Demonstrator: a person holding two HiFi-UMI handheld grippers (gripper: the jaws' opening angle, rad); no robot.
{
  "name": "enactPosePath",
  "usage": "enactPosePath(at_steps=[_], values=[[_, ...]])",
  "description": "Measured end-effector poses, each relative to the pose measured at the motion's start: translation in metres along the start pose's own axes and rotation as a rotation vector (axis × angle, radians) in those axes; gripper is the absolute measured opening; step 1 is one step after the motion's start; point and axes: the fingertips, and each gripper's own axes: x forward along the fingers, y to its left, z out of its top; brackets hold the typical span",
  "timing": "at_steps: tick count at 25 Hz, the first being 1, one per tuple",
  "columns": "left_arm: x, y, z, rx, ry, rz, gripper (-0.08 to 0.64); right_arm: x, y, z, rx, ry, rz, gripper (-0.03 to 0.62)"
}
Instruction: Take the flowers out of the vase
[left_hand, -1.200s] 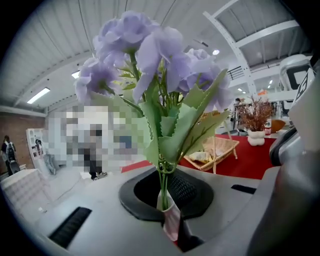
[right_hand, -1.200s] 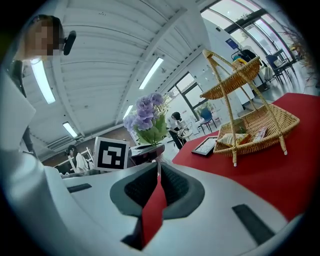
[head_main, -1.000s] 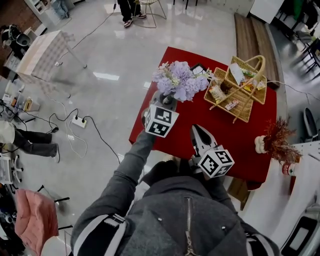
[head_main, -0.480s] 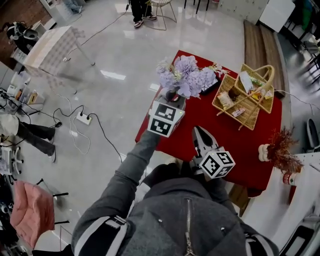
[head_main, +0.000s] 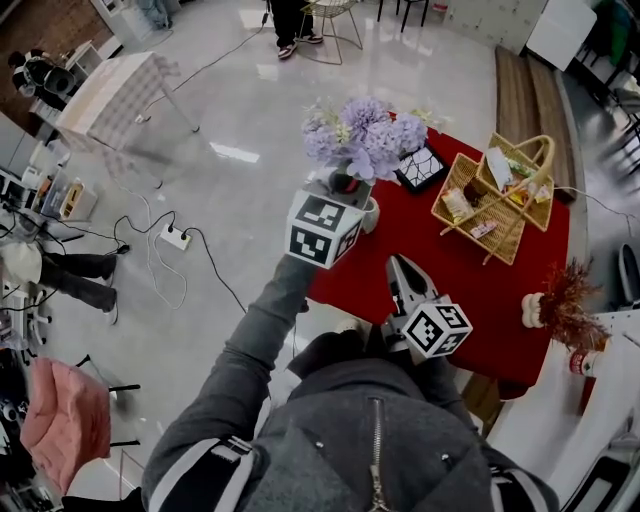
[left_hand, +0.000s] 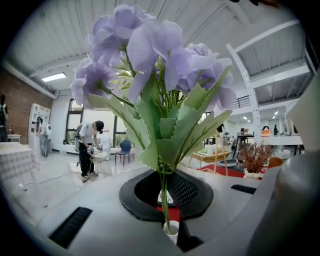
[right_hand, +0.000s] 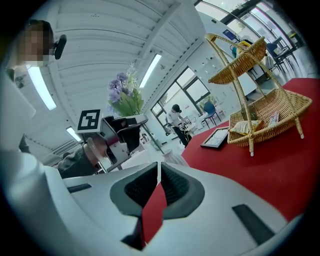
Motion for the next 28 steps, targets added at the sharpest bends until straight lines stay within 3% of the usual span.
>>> enactPosePath(at_steps=[15,20,28], values=[[-0.033,0.019,0.067,-0.029,-0.137,0.025,0.017,0.007,0.004,0.002,0.019,-0.011,0.019,0.012],[-0.046,0.029,0.058,-0.023,-0.131,0.068,0.017,0.012,0.009,-0.004,0.021,0.002,0.042,0.011],[-0.068,0.037,0.005,-0.068,-0.083,0.114,0.017,0.018,0.019,-0.016,0.015,0.031,0.069,0.011]])
